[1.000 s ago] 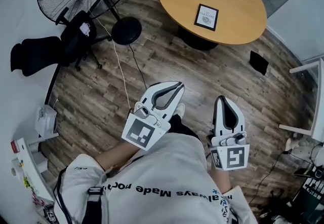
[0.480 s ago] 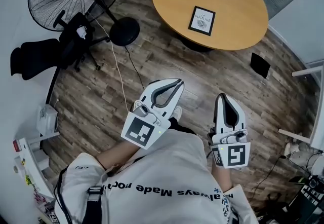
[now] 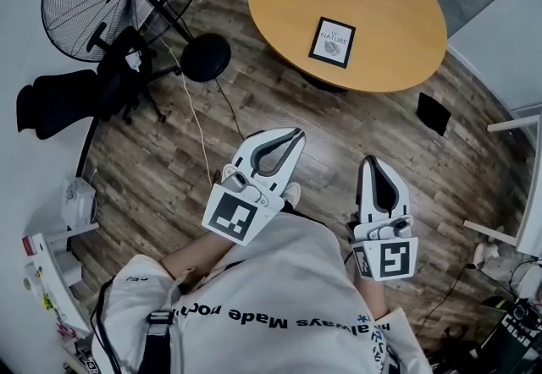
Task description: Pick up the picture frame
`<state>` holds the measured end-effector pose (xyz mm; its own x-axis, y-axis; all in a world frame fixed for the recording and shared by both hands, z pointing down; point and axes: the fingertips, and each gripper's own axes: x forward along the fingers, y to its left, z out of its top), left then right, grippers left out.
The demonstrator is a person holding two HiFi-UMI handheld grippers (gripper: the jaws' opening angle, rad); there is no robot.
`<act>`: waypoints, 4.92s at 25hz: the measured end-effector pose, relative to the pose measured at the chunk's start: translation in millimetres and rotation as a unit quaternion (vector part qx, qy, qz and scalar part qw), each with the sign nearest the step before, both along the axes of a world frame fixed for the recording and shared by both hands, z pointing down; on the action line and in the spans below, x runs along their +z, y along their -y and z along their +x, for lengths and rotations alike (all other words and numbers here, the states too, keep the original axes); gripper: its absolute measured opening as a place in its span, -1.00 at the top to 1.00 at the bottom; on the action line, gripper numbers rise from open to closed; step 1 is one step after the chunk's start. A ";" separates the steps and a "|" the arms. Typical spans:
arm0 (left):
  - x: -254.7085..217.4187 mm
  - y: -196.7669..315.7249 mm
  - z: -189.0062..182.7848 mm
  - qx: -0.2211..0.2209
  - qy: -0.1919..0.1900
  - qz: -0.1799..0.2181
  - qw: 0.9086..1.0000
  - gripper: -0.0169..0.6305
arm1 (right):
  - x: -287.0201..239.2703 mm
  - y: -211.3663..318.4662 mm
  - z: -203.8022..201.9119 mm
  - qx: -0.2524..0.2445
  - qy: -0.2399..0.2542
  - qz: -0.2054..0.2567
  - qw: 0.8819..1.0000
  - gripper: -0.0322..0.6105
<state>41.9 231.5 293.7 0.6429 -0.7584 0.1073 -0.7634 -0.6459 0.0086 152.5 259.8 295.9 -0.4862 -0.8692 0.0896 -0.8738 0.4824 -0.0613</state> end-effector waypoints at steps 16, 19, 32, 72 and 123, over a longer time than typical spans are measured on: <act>1.2 54.7 -9.9 0.005 -0.009 0.008 1.000 0.83 | 0.3 50.2 -11.4 0.007 -0.014 0.005 1.000 0.80; 3.9 72.5 -10.8 0.011 -0.012 0.008 1.000 0.83 | 1.6 68.2 -13.4 0.011 -0.018 0.006 1.000 0.80; 4.0 171.0 -38.9 0.028 -0.028 0.003 0.999 0.83 | -1.0 170.3 -47.7 0.011 -0.028 0.006 1.000 0.80; 49.2 424.6 -19.0 0.081 -0.018 -0.037 0.996 0.85 | 37.3 423.0 -31.7 0.060 -0.038 -0.020 0.997 0.80; 414.4 447.5 16.0 0.064 0.104 -0.343 0.931 0.63 | 365.8 457.1 30.1 0.062 -0.104 -0.291 0.949 0.60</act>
<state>57.8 -216.0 708.2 0.6347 -0.3837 0.6708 -0.7116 -0.6288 0.3136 182.6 -197.3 661.7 -0.3019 -0.6924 0.6553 -0.9443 0.3119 -0.1055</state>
